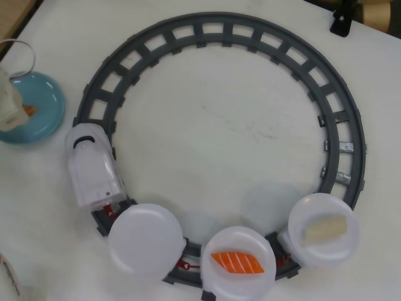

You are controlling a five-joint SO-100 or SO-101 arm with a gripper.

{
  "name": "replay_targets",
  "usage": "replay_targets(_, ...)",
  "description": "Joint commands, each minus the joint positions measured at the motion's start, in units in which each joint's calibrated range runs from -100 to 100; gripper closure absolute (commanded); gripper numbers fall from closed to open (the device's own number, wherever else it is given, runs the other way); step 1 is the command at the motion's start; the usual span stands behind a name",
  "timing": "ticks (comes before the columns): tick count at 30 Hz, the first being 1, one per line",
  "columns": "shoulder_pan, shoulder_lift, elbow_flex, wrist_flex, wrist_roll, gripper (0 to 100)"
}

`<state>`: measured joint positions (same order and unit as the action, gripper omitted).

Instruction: Pick up the sushi from the Shinkansen and put it on the blue dish

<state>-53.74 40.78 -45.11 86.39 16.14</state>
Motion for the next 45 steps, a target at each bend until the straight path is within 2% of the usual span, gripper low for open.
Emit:
replay_targets(1, -0.05, 0.82, -5.39, 0.2, -0.03, 93)
replay_targets(17, -0.05, 3.39, -6.92, -0.31, 0.18, 92)
replay_targets(23, -0.05, 3.39, -6.83, -0.31, 0.18, 85)
replay_targets(37, -0.13, 2.97, -6.92, 0.28, -0.14, 85)
replay_targets(45, -3.39, 2.64, -7.1, 0.28, -0.35, 85)
